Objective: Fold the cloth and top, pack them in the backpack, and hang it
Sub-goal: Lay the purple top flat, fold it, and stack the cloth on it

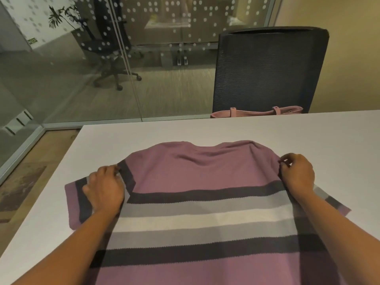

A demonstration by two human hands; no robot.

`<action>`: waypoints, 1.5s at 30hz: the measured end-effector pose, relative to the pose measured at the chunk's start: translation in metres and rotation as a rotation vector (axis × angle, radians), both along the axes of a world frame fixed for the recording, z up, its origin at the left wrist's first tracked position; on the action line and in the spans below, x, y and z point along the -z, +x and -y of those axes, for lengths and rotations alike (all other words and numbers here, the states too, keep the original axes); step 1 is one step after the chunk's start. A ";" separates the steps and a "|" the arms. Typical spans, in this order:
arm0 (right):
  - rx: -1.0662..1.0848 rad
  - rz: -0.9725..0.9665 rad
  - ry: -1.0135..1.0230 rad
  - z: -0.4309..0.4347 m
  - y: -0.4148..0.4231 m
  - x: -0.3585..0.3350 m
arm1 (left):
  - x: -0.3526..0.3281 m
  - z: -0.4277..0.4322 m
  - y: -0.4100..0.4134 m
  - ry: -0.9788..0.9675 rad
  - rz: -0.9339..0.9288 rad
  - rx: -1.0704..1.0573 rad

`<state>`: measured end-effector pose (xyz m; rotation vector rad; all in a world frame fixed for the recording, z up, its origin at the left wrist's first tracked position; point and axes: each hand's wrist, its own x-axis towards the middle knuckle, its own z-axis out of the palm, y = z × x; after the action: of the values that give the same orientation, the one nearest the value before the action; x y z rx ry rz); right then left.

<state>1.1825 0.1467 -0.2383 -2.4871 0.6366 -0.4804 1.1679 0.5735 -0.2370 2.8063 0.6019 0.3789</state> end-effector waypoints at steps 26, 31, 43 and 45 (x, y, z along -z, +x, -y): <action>-0.159 -0.192 -0.331 0.024 -0.008 0.009 | 0.007 -0.032 0.005 -0.022 -0.261 0.205; 0.057 -0.271 -0.323 -0.006 -0.018 0.001 | -0.006 -0.005 -0.023 0.023 -0.197 0.101; 0.028 -0.455 -0.103 0.001 -0.036 0.000 | 0.013 0.118 -0.056 0.015 -0.194 0.461; -0.033 -0.434 -0.094 0.012 -0.035 0.001 | 0.023 0.123 -0.056 0.034 -0.210 0.465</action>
<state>1.1479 0.1342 -0.2396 -2.7087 0.7477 0.0513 1.1117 0.4500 -0.2596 2.9181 -0.0321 0.0025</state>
